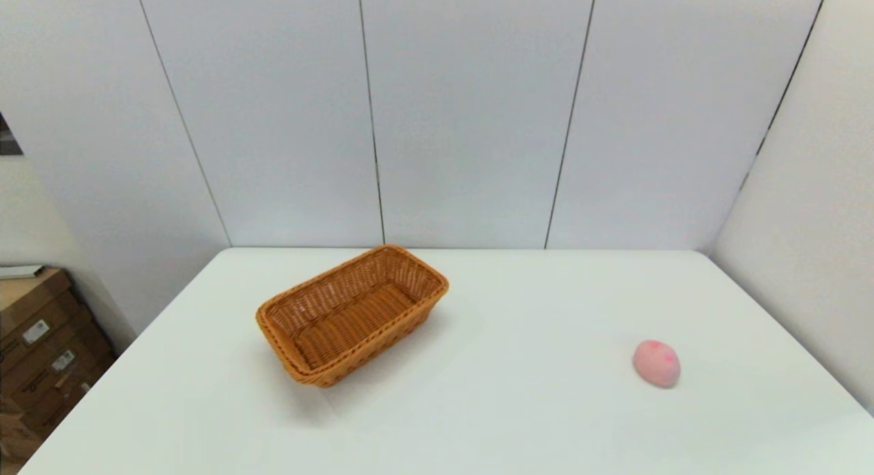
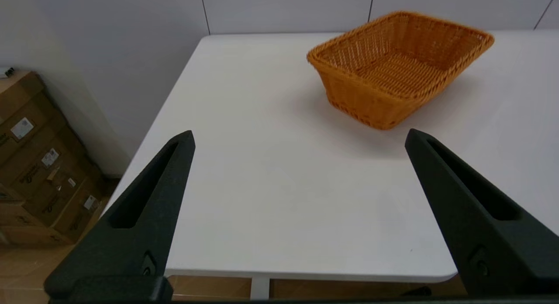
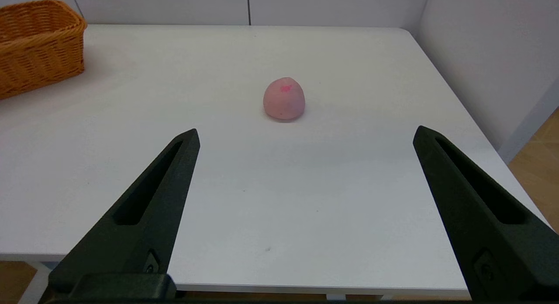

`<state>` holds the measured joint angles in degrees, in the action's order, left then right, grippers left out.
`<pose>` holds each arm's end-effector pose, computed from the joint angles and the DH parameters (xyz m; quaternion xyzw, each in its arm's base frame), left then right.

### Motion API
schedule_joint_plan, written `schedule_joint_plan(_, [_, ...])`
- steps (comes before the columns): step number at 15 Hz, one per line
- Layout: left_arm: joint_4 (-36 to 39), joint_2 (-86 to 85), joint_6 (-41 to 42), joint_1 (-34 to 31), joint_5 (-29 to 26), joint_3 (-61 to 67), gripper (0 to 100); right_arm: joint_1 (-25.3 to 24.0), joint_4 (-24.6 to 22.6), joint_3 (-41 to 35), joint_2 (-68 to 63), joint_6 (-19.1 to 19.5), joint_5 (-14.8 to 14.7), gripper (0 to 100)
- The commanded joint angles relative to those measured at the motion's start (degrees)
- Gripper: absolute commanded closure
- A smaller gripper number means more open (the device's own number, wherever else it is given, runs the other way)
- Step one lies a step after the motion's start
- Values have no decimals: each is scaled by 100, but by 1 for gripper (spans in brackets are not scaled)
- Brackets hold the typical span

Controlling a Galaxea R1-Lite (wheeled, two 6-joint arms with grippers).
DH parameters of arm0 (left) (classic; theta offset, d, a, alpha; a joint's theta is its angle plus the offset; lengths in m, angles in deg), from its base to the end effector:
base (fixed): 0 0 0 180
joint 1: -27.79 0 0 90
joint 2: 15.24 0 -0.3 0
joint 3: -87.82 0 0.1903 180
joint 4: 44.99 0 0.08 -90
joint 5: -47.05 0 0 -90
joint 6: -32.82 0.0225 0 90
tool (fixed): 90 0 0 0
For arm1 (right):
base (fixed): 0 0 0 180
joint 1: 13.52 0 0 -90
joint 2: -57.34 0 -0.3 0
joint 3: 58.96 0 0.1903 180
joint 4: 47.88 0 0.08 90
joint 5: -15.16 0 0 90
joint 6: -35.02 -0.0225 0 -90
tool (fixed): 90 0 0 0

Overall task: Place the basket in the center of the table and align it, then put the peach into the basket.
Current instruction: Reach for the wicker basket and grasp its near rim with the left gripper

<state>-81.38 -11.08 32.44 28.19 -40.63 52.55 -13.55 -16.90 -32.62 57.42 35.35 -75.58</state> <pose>-0.0342 0.0011 0.1107 -0.0022 0.0460 0.0169 0.9988 -0.0274 -0.0003 0.0761 -0.0031 0.0398 -0.0061 0.9992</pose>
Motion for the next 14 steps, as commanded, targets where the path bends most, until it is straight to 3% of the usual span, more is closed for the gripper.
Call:
schedule_joint_plan(1, [134, 3469, -1131, -515, -117, -2396, 0, -6, 13, 1, 1, 37, 22, 0])
schedule_joint_plan(5, [-121, 5658, -1940, -137, 50, -3600, 0, -6, 22, 1, 1, 37, 22, 0])
schedule_joint_plan(10, [-367, 8365, -3882, 1366, 1201, -4488, 0, 2, 65, 19, 1, 55, 22, 0])
schedule_joint_plan(14, [-885, 9885, -5139, 1726, 1201, -5112, 0, 2, 65, 19, 1, 55, 22, 0])
